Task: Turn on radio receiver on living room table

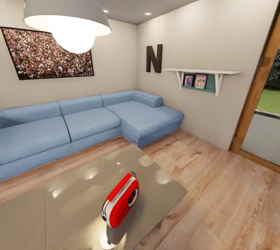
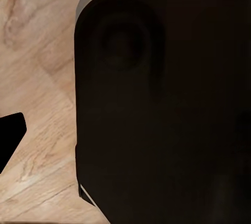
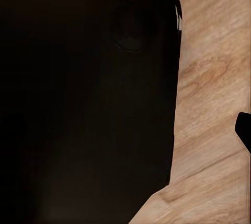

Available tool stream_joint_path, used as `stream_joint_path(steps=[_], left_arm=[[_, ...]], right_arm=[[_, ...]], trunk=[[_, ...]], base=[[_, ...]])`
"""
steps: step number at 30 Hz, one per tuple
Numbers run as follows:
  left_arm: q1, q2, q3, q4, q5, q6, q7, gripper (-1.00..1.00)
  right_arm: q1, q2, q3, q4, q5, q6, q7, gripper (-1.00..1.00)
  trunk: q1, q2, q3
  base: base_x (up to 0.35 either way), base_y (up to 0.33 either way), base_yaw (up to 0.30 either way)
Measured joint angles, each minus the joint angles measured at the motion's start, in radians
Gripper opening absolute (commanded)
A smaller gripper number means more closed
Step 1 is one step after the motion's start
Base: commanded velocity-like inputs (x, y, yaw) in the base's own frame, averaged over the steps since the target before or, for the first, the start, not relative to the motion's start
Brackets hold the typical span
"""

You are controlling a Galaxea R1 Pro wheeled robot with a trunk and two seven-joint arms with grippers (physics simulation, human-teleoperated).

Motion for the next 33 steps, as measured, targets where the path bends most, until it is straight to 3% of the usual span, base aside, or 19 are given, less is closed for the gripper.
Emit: stream_joint_path(steps=[7,24,33], left_arm=[[0.000,0.000,0.000,0.000,0.000,0.000,0.000,1.00],[0.000,0.001,-0.001,0.000,0.000,0.000,0.000,1.00],[0.000,0.001,-0.002,0.000,0.000,0.000,0.000,1.00]], right_arm=[[0.000,0.000,0.002,0.000,0.003,0.000,0.001,1.00],[0.000,0.000,0.003,0.000,0.007,0.000,0.002,1.00],[0.000,0.000,0.001,0.000,0.006,0.000,0.000,1.00]], trunk=[[0.000,0.000,0.000],[0.000,0.000,0.000],[0.000,0.000,0.000]], base=[[0.099,-0.003,0.053],[0.271,-0.128,0.001],[0.076,-0.049,0.000]])
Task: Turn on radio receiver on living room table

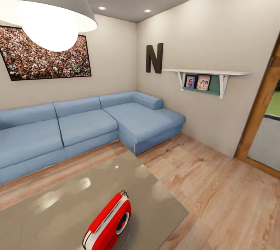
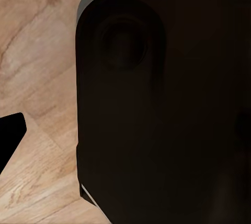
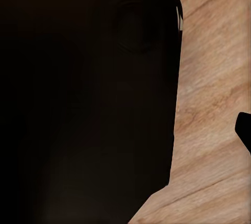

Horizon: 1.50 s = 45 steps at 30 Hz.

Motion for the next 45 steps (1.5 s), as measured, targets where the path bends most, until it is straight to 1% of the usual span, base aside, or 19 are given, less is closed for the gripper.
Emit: stream_joint_path(steps=[3,7,34,41,45], left_arm=[[0.000,0.000,0.000,0.000,0.000,0.000,0.000,1.00],[0.000,0.000,0.000,0.000,0.000,0.000,0.000,1.00],[0.000,-0.002,0.001,0.000,0.000,0.000,0.000,1.00],[0.000,-0.002,0.002,0.000,0.000,0.000,0.000,1.00],[0.000,-0.001,0.001,0.000,0.000,0.000,0.000,1.00]], right_arm=[[0.000,0.001,0.001,0.000,0.000,0.000,0.001,1.00],[0.000,0.000,-0.001,0.000,-0.001,-0.001,0.003,1.00],[0.000,0.000,-0.001,0.000,0.000,-0.002,0.004,1.00],[0.000,0.000,0.001,0.000,0.001,-0.001,0.004,1.00],[0.000,0.000,0.003,0.000,0.001,0.000,0.004,1.00]], trunk=[[0.000,0.000,0.000],[0.000,0.000,0.000],[0.000,0.000,0.000],[0.000,0.000,0.000],[0.000,0.000,0.000]], base=[[0.002,-0.002,0.007],[0.000,0.000,0.165],[0.000,0.000,0.262],[0.000,-0.007,0.042],[0.012,-0.132,0.005]])
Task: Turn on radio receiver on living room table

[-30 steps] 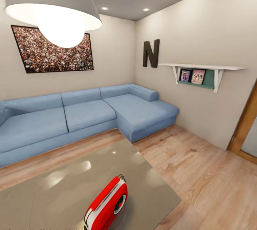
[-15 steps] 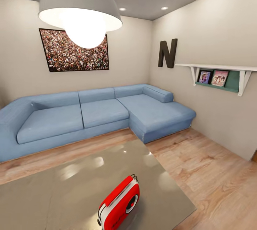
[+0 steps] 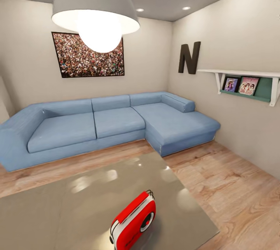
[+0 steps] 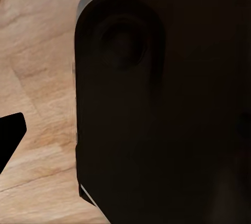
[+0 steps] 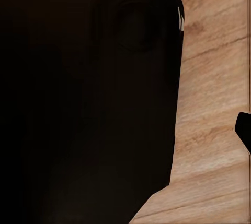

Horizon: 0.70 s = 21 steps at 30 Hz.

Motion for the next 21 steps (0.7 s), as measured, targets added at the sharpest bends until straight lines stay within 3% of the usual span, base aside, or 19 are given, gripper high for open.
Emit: stream_joint_path(steps=[8,17,21], left_arm=[[0.000,0.001,-0.001,0.000,0.000,0.000,0.000,1.00],[0.000,0.001,-0.001,0.000,0.000,0.000,0.000,1.00],[0.000,0.001,-0.001,0.000,0.000,0.000,0.000,1.00]], right_arm=[[0.000,0.000,0.000,0.000,0.000,0.000,0.000,1.00],[0.000,0.001,0.000,0.000,0.000,0.000,-0.001,1.00],[0.000,0.000,0.000,0.000,0.000,-0.001,0.001,1.00]], trunk=[[0.000,0.000,0.000],[0.000,0.000,0.000],[0.000,0.000,0.000]], base=[[0.055,-0.168,0.001],[0.005,-0.011,0.007],[0.000,-0.001,0.176]])
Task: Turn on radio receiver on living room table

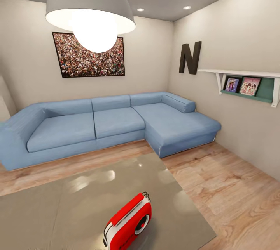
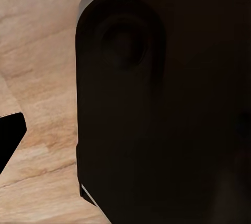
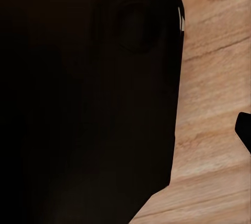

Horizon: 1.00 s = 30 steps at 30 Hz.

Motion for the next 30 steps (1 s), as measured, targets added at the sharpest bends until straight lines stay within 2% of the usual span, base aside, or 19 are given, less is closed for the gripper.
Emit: stream_joint_path(steps=[10,18,30], left_arm=[[0.000,0.000,0.000,0.000,0.001,0.000,0.000,1.00],[0.000,0.000,0.000,0.000,0.001,0.000,0.000,1.00],[0.000,0.000,0.000,0.000,0.001,0.000,0.000,1.00]], right_arm=[[0.000,0.000,0.000,0.000,0.000,-0.017,0.001,1.00],[0.000,-0.001,0.001,0.000,0.001,-0.016,0.002,1.00],[0.000,0.000,0.002,0.000,0.002,-0.016,0.003,1.00]], trunk=[[0.000,0.000,0.000],[0.000,0.000,0.000],[0.000,0.000,0.000]], base=[[0.000,0.000,0.247],[0.019,0.000,0.050],[0.277,0.000,0.001]])
